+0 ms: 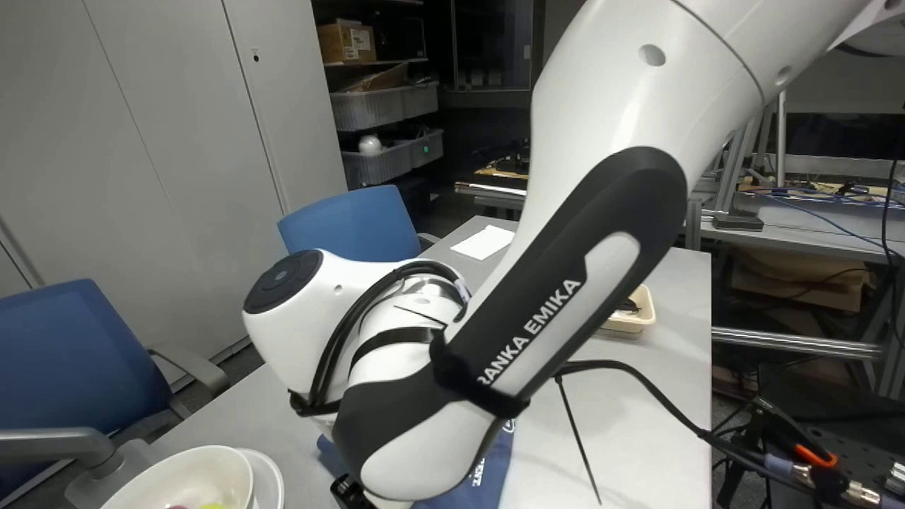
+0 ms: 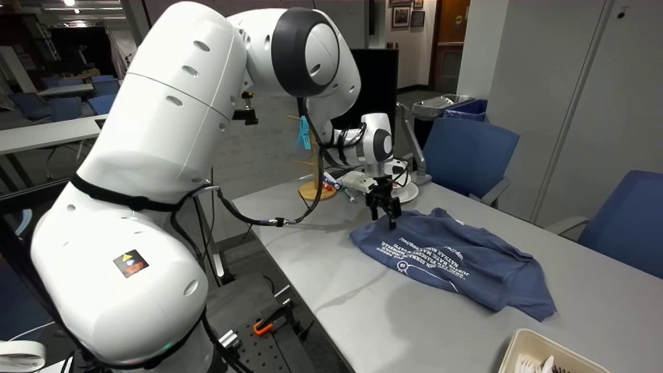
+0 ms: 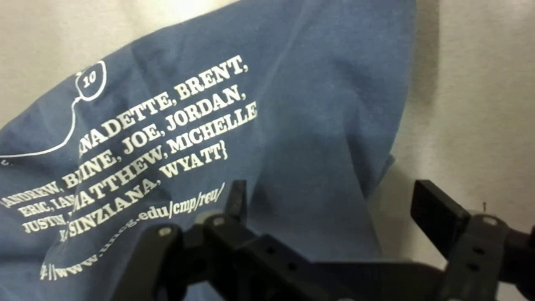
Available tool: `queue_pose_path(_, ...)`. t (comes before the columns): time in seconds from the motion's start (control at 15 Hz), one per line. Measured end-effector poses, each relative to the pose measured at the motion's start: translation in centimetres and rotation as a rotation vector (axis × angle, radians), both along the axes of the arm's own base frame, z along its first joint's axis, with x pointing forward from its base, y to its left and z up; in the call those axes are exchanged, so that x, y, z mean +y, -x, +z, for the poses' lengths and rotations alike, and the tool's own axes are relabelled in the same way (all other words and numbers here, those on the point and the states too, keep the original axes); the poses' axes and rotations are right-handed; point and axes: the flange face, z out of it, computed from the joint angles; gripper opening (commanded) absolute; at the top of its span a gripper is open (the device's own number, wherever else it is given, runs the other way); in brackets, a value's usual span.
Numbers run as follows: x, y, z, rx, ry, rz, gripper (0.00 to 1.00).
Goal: Fold up the blue T Shirt on the table.
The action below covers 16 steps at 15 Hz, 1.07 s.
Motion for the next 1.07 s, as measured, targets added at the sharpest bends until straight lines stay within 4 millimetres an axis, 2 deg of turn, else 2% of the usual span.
queue_pose_path(0.33, -0.7, -0.2, -1.5, 0.009, 0.025, -0.006, 0.98)
queue_pose_path(0.4, -0.9, -0.3, -1.7, 0.007, 0.036, -0.008, 0.85)
queue_pose_path(0.67, -1.6, -0.8, -1.7, -0.011, 0.065, -0.019, 0.49)
queue_pose_path(1.07, -1.7, -1.2, -1.3, -0.024, 0.067, -0.031, 0.05)
